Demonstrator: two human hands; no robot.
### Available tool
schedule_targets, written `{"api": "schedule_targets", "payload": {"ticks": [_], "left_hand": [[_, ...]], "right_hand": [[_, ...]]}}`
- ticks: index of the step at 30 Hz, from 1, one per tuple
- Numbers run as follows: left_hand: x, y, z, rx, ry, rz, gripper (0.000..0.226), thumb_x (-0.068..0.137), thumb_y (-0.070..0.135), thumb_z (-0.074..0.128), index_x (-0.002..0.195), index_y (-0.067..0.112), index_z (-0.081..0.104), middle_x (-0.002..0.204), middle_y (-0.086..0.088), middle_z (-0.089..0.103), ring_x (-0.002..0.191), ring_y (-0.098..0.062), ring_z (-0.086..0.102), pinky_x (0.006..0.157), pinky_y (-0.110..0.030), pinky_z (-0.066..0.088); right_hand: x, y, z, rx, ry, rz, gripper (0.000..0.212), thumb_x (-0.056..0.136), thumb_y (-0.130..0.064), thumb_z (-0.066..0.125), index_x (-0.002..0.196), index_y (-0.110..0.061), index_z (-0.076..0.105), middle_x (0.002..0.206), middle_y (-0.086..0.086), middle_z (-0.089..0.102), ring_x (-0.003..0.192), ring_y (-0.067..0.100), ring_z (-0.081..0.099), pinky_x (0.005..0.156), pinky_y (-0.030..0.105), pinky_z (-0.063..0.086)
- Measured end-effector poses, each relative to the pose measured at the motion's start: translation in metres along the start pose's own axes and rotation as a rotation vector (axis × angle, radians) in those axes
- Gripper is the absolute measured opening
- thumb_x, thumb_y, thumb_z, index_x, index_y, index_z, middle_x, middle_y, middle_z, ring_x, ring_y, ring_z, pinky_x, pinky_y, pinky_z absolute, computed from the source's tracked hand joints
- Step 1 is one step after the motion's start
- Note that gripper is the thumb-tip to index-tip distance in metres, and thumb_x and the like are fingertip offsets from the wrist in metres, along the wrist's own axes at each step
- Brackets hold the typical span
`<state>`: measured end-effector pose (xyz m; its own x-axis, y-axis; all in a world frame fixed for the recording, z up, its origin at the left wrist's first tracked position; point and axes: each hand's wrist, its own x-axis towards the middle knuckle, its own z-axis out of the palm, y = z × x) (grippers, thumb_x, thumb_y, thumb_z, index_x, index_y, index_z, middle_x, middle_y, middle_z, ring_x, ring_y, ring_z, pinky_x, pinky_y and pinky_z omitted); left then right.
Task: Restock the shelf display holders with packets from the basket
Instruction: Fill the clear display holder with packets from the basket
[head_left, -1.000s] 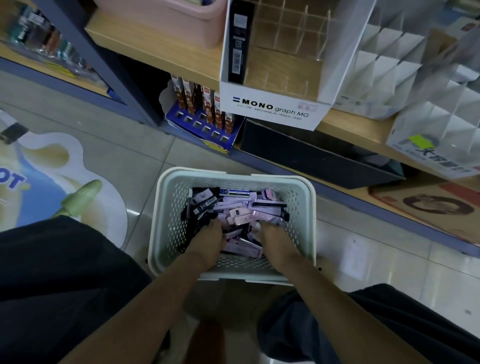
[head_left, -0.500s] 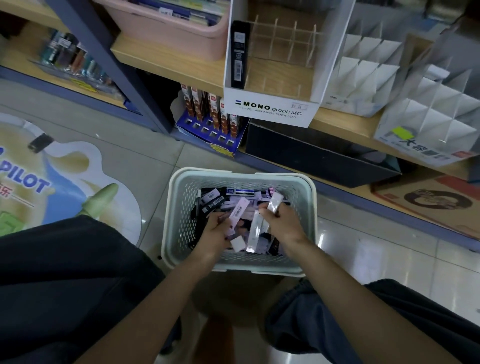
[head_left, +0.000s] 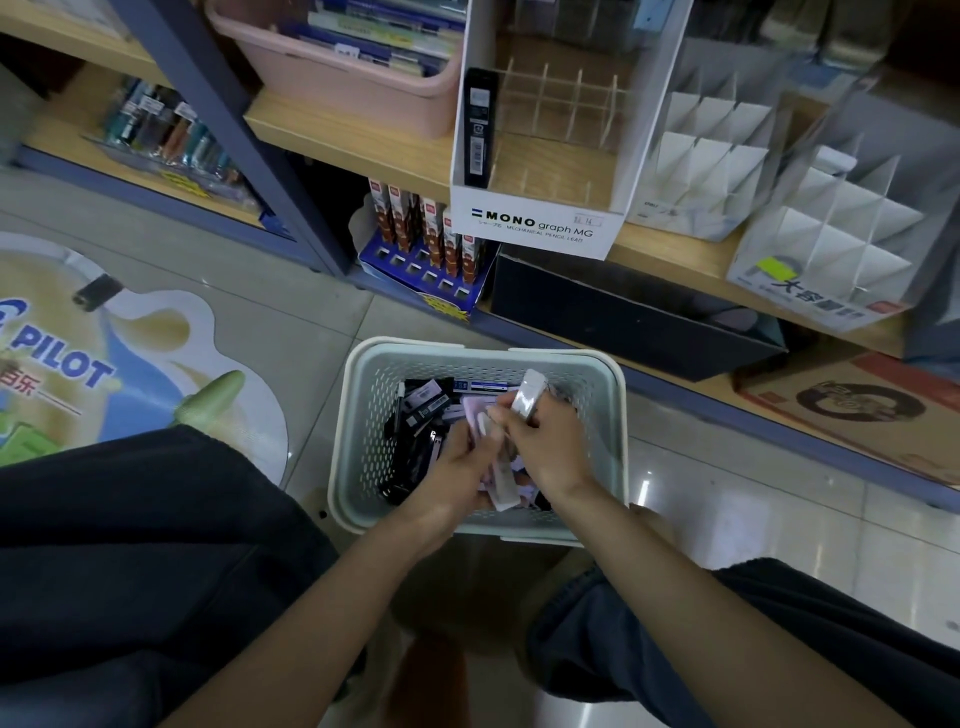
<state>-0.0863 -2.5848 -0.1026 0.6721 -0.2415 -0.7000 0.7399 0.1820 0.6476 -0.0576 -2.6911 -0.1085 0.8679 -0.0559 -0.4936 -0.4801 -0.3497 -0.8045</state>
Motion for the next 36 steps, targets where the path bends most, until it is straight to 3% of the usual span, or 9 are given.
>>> {"api": "schedule_targets", "payload": {"ticks": [5,8,10,13,17,21,27,31,36], "left_hand": [[0.001,0.0,-0.016,0.094,0.177,0.115,0.01,0.102,0.017,0.032,0.106,0.017,0.041,0.089,-0.009,0.054,0.065,-0.014,0.061,0.063,-0.03,0.057],[0.001,0.005,-0.02,0.037,0.197,0.149,0.012,0.102,0.02,0.032,0.108,0.02,0.042,0.094,-0.014,0.057,0.074,-0.019,0.063,0.066,-0.033,0.057],[0.001,0.01,-0.018,-0.007,0.173,0.157,0.018,0.102,0.019,0.032,0.116,0.023,0.042,0.105,-0.015,0.061,0.086,-0.023,0.064,0.072,-0.039,0.056],[0.002,0.015,-0.013,-0.091,0.189,0.129,0.019,0.1,0.013,0.032,0.111,0.022,0.046,0.091,-0.008,0.062,0.082,-0.02,0.062,0.068,-0.038,0.052],[0.006,0.018,-0.022,-0.029,0.241,0.167,0.027,0.1,0.028,0.037,0.115,0.006,0.043,0.088,-0.007,0.06,0.085,-0.019,0.062,0.07,-0.029,0.052],[-0.002,0.022,-0.038,0.057,0.212,0.227,0.025,0.098,0.027,0.041,0.116,0.011,0.05,0.094,-0.009,0.067,0.086,-0.016,0.068,0.074,-0.029,0.055],[-0.007,0.025,-0.053,0.176,0.306,0.225,0.013,0.099,0.025,0.04,0.103,0.032,0.05,0.085,0.003,0.062,0.063,-0.001,0.063,0.053,-0.019,0.051],[-0.003,0.022,-0.058,0.204,0.304,0.229,0.013,0.098,0.026,0.04,0.098,0.033,0.051,0.084,0.01,0.064,0.072,-0.007,0.063,0.07,-0.029,0.053],[0.001,0.017,-0.062,0.221,0.314,0.23,0.013,0.098,0.026,0.04,0.099,0.033,0.051,0.079,0.014,0.066,0.067,-0.005,0.064,0.061,-0.023,0.051]], "right_hand": [[0.009,-0.008,-0.001,0.06,-0.188,0.061,0.024,0.101,-0.025,0.038,0.114,-0.009,0.05,0.113,0.015,0.063,0.104,0.028,0.061,0.095,0.047,0.047],[0.009,-0.012,-0.01,-0.11,-0.148,-0.114,0.015,0.096,-0.025,0.05,0.095,-0.01,0.049,0.081,-0.002,0.063,0.074,0.006,0.061,0.073,0.017,0.049],[0.003,-0.015,-0.01,-0.274,-0.134,-0.264,0.018,0.091,-0.027,0.06,0.093,-0.009,0.063,0.079,-0.003,0.066,0.07,0.006,0.06,0.068,0.021,0.049],[-0.005,-0.019,0.0,-0.531,-0.114,-0.411,0.027,0.095,-0.025,0.052,0.117,-0.017,0.064,0.104,0.004,0.065,0.088,0.016,0.06,0.078,0.036,0.049],[-0.017,-0.023,0.014,-0.489,-0.222,-0.491,0.042,0.098,-0.018,0.044,0.139,-0.014,0.042,0.129,0.003,0.048,0.108,0.019,0.053,0.09,0.034,0.047],[-0.007,-0.023,0.012,-0.306,-0.324,-0.384,0.028,0.097,-0.017,0.047,0.121,-0.015,0.061,0.116,0.001,0.06,0.101,0.014,0.057,0.089,0.029,0.046],[0.025,0.04,0.004,-0.293,-0.375,-0.115,0.021,0.092,0.0,0.052,0.11,-0.001,0.064,0.114,0.011,0.064,0.105,0.023,0.06,0.082,0.009,0.042],[0.031,0.089,0.006,-0.447,-0.566,0.095,0.039,0.092,-0.012,0.059,0.128,-0.004,0.051,0.131,0.013,0.054,0.118,0.024,0.052,0.103,0.03,0.04],[0.031,0.102,0.014,-0.641,-0.623,0.109,0.061,0.09,-0.029,0.062,0.142,-0.01,0.035,0.143,0.009,0.041,0.129,0.025,0.041,0.101,0.029,0.035]]}}
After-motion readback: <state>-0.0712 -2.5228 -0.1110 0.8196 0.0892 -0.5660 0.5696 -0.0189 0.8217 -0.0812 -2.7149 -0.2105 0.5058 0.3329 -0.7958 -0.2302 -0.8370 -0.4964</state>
